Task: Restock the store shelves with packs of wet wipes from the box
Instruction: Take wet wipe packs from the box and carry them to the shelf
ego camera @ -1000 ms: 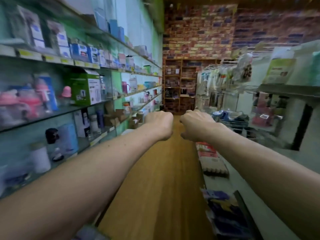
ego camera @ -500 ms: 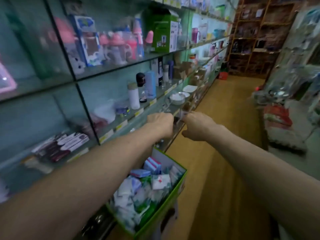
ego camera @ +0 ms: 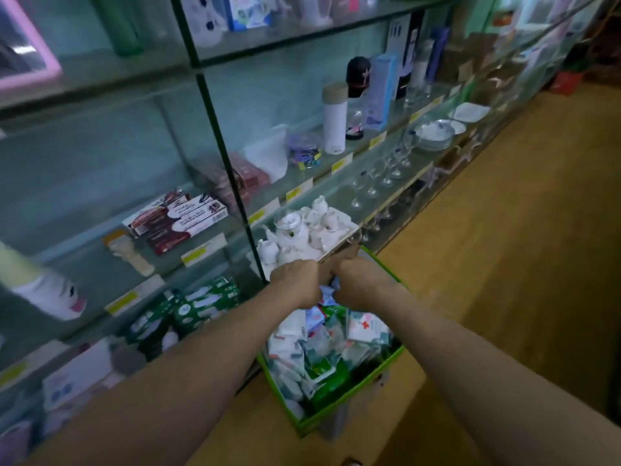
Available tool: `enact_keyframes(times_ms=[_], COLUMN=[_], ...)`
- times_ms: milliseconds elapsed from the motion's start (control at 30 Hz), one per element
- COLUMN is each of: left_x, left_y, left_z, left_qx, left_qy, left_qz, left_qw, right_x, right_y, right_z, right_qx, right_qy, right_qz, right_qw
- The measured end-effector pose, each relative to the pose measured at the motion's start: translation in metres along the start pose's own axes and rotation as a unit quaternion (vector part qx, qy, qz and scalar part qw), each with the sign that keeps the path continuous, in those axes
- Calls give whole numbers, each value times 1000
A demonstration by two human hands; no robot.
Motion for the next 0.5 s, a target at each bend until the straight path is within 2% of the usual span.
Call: enact_keyframes(times_ms=[167,367,500], left_x=[-44,-108,-152], left_y=[37,81,110], left_z=[39,71,84], left_qx=[-28,-51,-61], left_qy=[-56,-143,-205], left_qz=[-52,-124,-149], left_qw=[997,980,965], right_x=[1,-19,-32], right_y=[57,127,167], right_z=[57,103,125], right_qx=[-44,-134,-166], right_qy=[-26,-71,-59], right_qz=[33,54,78], right_qw=[998,987,981])
Point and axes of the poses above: each hand's wrist, its own z-axis towards the middle knuckle, its own y-axis out of the palm, x = y × z, the point moved 6 cm from there along z, towards the middle knuckle, and after that the axes turned 10 degrees about -z, right-handed, at the moved point
